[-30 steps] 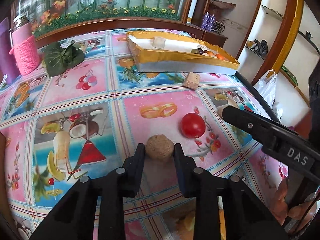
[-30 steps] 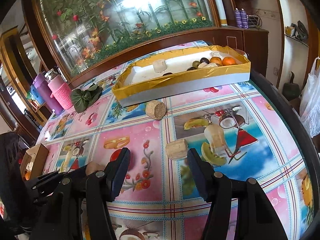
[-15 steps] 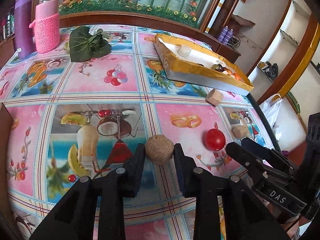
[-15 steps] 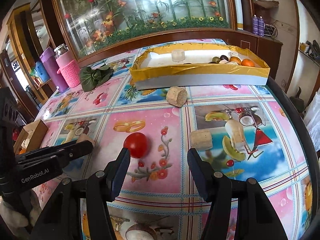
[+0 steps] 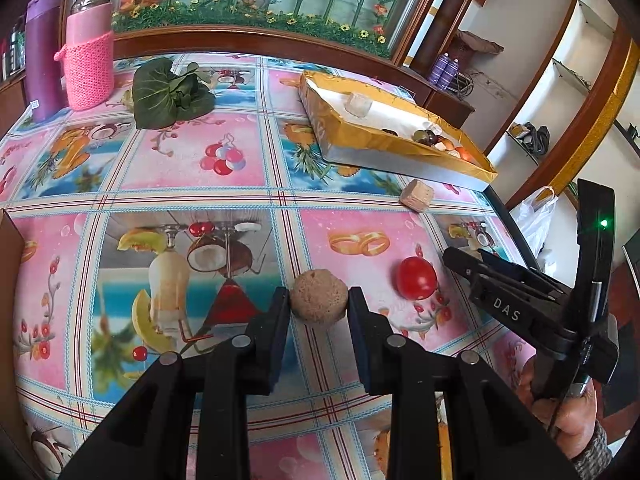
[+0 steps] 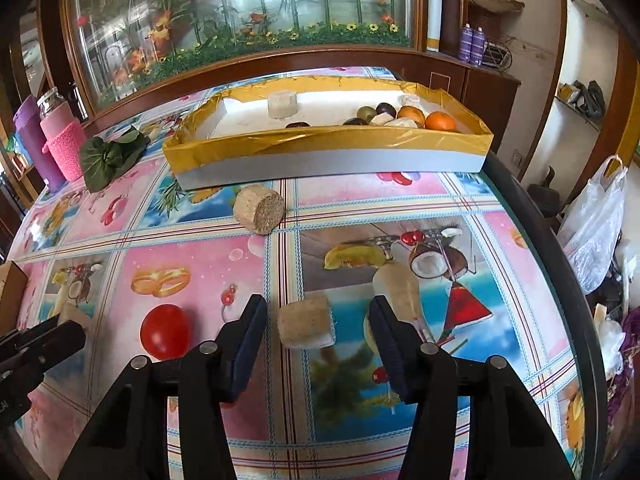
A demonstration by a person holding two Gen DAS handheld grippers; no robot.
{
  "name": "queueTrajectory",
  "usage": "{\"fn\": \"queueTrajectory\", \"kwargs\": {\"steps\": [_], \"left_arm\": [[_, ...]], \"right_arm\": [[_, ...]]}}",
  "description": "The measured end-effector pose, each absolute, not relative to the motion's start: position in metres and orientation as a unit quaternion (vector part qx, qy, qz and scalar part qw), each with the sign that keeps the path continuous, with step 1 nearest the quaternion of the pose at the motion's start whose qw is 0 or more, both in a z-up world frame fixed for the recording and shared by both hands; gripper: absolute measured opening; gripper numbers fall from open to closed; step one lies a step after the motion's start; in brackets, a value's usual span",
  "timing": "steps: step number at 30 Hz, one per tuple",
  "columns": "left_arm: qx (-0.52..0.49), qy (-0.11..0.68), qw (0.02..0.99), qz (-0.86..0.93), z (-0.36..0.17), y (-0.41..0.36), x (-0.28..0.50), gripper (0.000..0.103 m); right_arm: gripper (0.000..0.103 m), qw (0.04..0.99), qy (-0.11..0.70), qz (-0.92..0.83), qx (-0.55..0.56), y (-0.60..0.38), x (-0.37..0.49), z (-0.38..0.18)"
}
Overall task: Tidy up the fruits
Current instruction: 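Grasp a round cork-like cake with the left tool while the right tool grasps a cylindrical cork cake, then lower both cakes into the cardboard box and open both tools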
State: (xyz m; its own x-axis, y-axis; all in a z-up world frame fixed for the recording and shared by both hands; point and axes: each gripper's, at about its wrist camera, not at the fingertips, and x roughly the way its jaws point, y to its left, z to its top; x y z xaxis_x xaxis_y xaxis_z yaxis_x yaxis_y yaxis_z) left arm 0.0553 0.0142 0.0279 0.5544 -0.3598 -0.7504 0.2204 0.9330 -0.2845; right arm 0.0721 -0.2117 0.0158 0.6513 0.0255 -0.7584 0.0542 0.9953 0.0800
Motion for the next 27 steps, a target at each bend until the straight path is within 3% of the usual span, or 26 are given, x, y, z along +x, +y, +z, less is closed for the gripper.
{"fn": "queueTrajectory", "kwargs": {"steps": [3, 18, 27], "left_arm": [[-0.078, 0.442, 0.878, -0.165, 0.028, 0.014, 0.055, 0.028], [-0.062, 0.382, 0.904, -0.181, 0.059, 0.014, 0.025, 0.028], [-0.116, 0.356, 0.917, -0.137, 0.093, 0.127, -0.047, 0.028]], "right_arm": [[0.026, 0.906, 0.422, -0.001, 0.029, -0.205, 0.072, 0.017], [0.026, 0.920, 0.389, 0.042, 0.026, -0.188, -0.029, 0.072], [0.027, 0.919, 0.370, 0.136, 0.024, -0.108, -0.048, 0.099]]}}
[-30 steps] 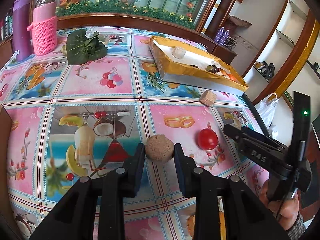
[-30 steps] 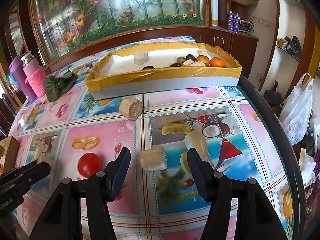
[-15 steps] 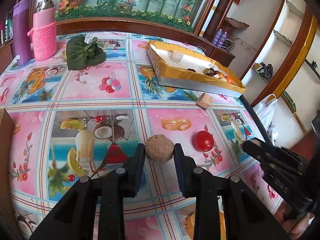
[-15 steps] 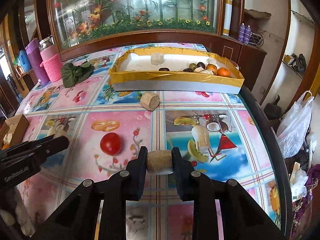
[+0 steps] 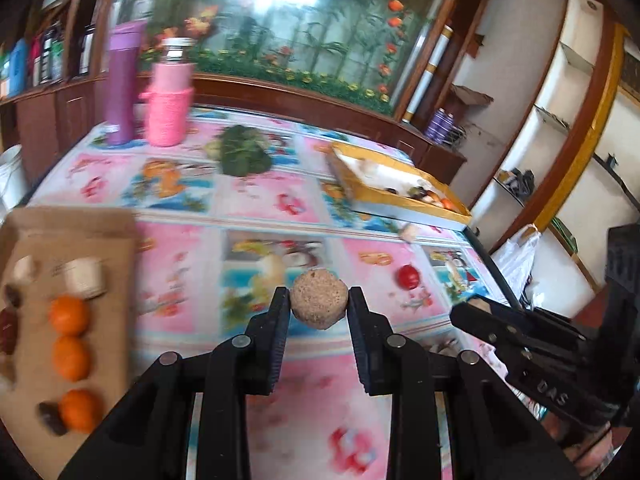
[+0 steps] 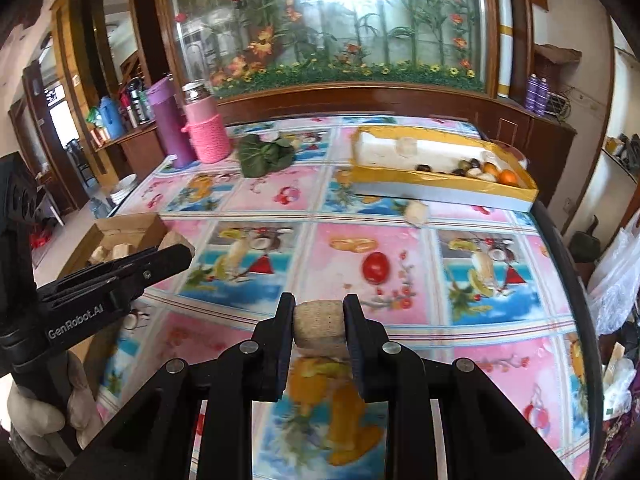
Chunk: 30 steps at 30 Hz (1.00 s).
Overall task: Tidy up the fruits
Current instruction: 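Lower both cakes into the cardboard box and open both tools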
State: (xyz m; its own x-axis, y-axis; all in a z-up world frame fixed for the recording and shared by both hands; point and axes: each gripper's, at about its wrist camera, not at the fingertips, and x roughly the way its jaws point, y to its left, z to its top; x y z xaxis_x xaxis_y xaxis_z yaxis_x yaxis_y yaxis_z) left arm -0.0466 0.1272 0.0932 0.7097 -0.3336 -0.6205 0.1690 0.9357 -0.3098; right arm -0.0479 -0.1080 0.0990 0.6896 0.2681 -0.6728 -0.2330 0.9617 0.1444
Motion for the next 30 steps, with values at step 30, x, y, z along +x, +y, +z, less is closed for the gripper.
{"fn": "queueTrajectory", "kwargs": {"steps": [30], "left_arm": [[-0.099, 0.402, 0.904, 0.103, 0.036, 0.331, -0.136, 0.044]], "right_arm": [[0.028, 0.815, 0.422, 0.384, -0.099, 0.177, -0.097, 0.033]]}}
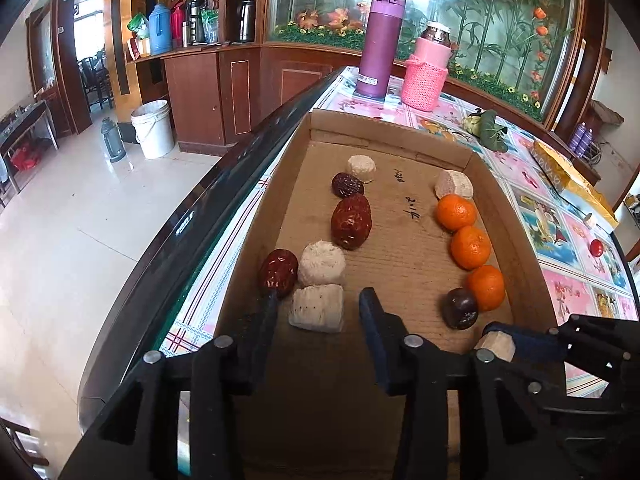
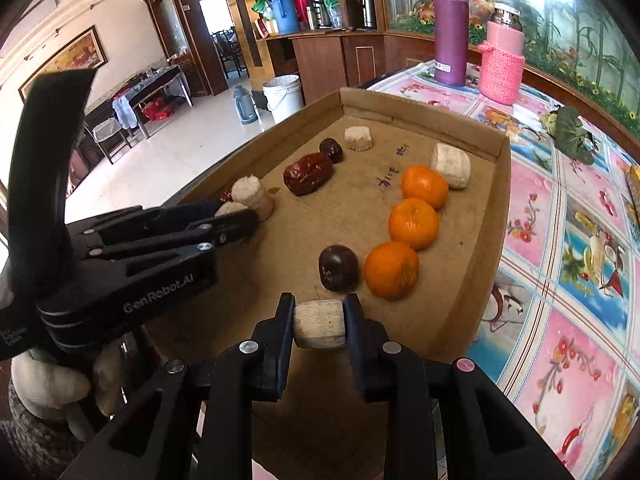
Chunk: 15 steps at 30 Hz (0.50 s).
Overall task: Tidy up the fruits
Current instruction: 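Lower both cakes into the cardboard box and open both tools, then move both open tools back over the table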
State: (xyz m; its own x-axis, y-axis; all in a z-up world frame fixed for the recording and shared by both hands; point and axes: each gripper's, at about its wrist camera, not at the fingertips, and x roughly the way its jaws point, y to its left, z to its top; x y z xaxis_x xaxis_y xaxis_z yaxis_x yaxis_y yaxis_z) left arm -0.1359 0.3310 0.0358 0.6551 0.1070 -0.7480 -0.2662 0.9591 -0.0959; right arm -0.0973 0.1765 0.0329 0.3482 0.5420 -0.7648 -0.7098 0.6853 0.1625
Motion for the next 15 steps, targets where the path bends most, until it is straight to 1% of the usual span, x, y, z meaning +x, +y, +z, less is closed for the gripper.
{"fn": "queueTrajectory", "kwargs": {"steps": [5, 8, 10, 11, 12, 13, 15], "left_arm": [[-0.111, 0.400, 0.903, 0.107, 0.038, 0.334, -0.139, 0.047], [-0.121, 0.397, 0.904, 0.107, 0.042, 0.334, -0.140, 0.053], [-0.128, 0.393, 0.904, 0.109, 0.045, 0.334, -0.141, 0.057], [-0.130, 0.391, 0.904, 0.110, 0.047, 0.333, -0.141, 0.058], [-0.132, 0.389, 0.904, 0.114, 0.049, 0.333, -0.142, 0.062], [-0.133, 0.387, 0.905, 0.119, 0.050, 0.333, -0.142, 0.066], [-0.142, 0.381, 0.905, 0.123, 0.053, 0.335, -0.144, 0.067]], "right_arm": [[0.028, 0.818, 0.425, 0.376, -0.096, 0.172, -0.095, 0.028], [0.028, 0.818, 0.424, 0.377, -0.092, 0.170, -0.096, 0.029], [0.035, 0.818, 0.424, 0.380, -0.085, 0.168, -0.096, 0.030], [0.044, 0.818, 0.423, 0.381, -0.080, 0.167, -0.095, 0.031], [0.050, 0.818, 0.422, 0.384, -0.074, 0.165, -0.094, 0.033], [0.052, 0.818, 0.419, 0.389, -0.066, 0.162, -0.094, 0.035], [0.054, 0.823, 0.409, 0.390, -0.059, 0.156, -0.094, 0.041]]}}
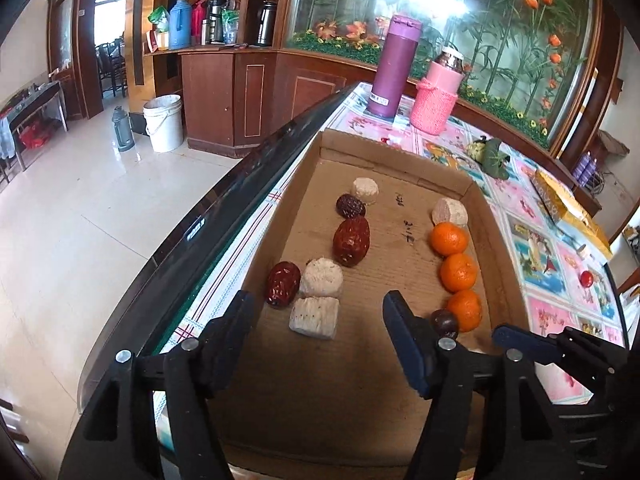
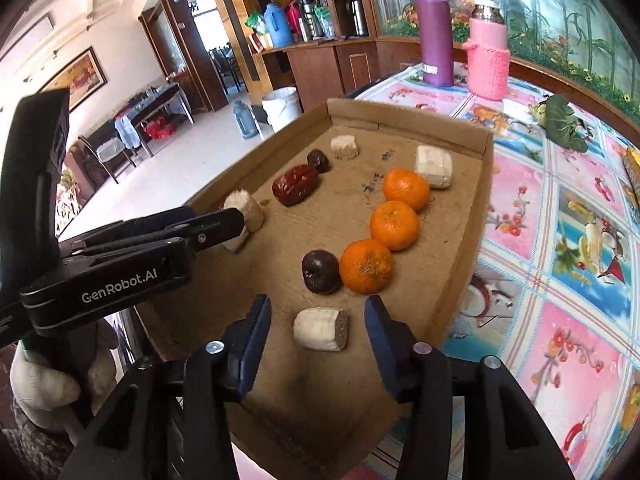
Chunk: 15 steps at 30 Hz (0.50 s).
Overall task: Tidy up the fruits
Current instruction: 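Move both open tools back over the table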
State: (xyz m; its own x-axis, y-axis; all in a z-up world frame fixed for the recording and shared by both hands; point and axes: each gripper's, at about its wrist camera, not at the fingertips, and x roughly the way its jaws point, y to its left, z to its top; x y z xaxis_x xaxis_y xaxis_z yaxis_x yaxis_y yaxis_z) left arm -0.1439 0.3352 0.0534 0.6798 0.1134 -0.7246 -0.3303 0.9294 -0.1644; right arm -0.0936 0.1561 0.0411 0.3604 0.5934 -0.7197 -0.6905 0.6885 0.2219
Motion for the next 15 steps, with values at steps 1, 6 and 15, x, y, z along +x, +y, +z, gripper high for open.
{"fn": "queueTrajectory", "kwargs": {"steps": [1, 6, 15], "left_arm": [[-0.150, 0.379, 0.905, 0.124, 0.055, 0.337, -0.145, 0.067], [-0.191, 0.371, 0.899, 0.132, 0.060, 0.346, -0.148, 0.067], [-0.157, 0.378, 0.905, 0.120, 0.071, 0.311, -0.138, 0.070]], "right_arm": [[0.054, 0.827, 0.403, 0.389, -0.057, 0.151, -0.093, 0.045], [0.064, 0.853, 0.376, 0.360, -0.040, 0.111, -0.085, 0.061], [0.065, 0.891, 0.388, 0.236, 0.018, -0.016, -0.055, 0.058]]}}
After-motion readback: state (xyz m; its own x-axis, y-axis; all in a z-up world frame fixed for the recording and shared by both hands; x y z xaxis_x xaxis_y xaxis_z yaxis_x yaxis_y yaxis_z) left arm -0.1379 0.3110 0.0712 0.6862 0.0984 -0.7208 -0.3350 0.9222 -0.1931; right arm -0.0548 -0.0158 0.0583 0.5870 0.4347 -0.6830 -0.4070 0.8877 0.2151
